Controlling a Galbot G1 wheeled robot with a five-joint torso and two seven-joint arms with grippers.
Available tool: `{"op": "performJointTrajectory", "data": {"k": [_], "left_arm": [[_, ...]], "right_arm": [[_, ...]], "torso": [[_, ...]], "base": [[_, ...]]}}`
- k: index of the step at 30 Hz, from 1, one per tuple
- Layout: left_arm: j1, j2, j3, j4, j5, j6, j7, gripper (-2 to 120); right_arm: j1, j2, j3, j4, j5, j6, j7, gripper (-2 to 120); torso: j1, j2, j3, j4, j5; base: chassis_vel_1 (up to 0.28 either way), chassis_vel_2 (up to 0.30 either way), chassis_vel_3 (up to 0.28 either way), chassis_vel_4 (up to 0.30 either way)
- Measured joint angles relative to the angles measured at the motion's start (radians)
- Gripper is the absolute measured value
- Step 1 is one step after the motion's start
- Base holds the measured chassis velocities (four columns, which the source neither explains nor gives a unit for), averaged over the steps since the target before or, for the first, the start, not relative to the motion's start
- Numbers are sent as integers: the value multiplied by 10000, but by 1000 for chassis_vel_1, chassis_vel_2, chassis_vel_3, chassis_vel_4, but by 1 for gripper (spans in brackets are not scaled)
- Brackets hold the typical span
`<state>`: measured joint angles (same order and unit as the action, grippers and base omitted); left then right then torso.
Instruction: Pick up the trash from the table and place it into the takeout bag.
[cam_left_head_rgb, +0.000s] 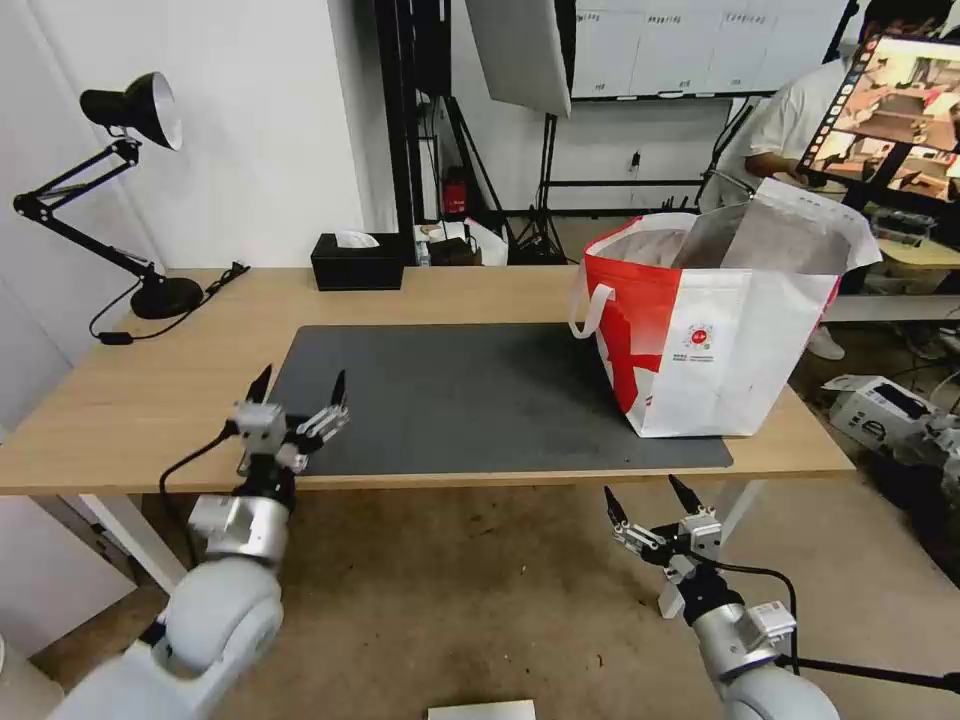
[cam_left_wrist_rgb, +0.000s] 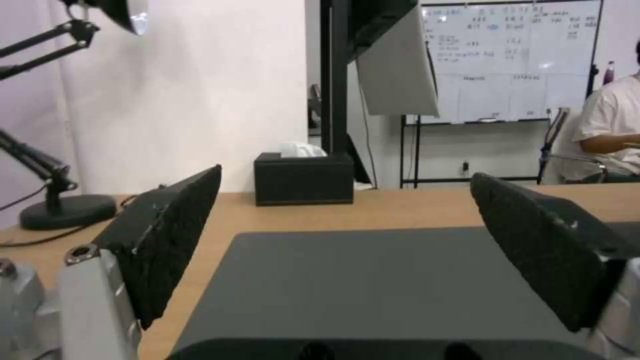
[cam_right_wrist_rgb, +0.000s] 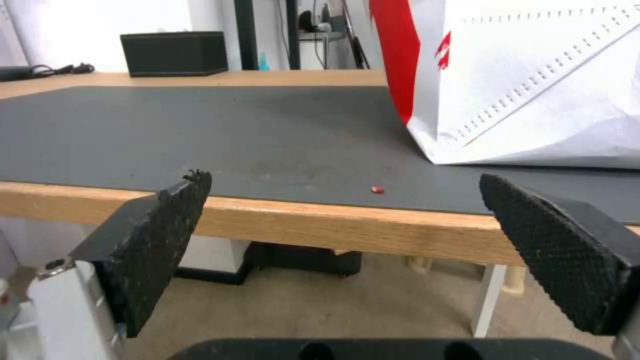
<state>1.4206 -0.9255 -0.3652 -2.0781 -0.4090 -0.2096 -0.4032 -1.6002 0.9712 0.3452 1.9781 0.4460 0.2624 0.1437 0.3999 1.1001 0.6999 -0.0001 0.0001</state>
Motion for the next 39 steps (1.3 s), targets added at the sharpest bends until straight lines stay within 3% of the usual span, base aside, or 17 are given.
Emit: {"op": "performJointTrajectory", "data": {"k": [3,5,9,17,23,39], "left_arm": [[512,-271,-266,-67,84,-260,319,100],[1324,-803,-624,-145,132,-855,914,100],[1801,-1080,-841,-230,99,-900,1264,100],[2999,-1409,-1429,-340,-146,86,2185,100],[3182,-1396,-1604,-73,-143,466,2261,100],[3051,-1619,-1446,76,-109,601,2155,100]], "right_arm": [[0,0,0,0,0,0,0,100],[0,0,0,0,0,0,0,100],[0,0,0,0,0,0,0,100],[1,0,0,0,0,0,0,100],[0,1,0,0,0,0,0,100],[0,0,0,0,0,0,0,100]], "torso": [[0,0,0,1,0],[0,0,0,1,-1],[0,0,0,2,0],[0,-1,0,1,0],[1,-2,1,2,-2],[1,-1,0,1,-2]], "base": [[0,0,0,0],[0,0,0,0],[0,0,0,0],[0,0,0,0],[0,0,0,0],[0,0,0,0]]}}
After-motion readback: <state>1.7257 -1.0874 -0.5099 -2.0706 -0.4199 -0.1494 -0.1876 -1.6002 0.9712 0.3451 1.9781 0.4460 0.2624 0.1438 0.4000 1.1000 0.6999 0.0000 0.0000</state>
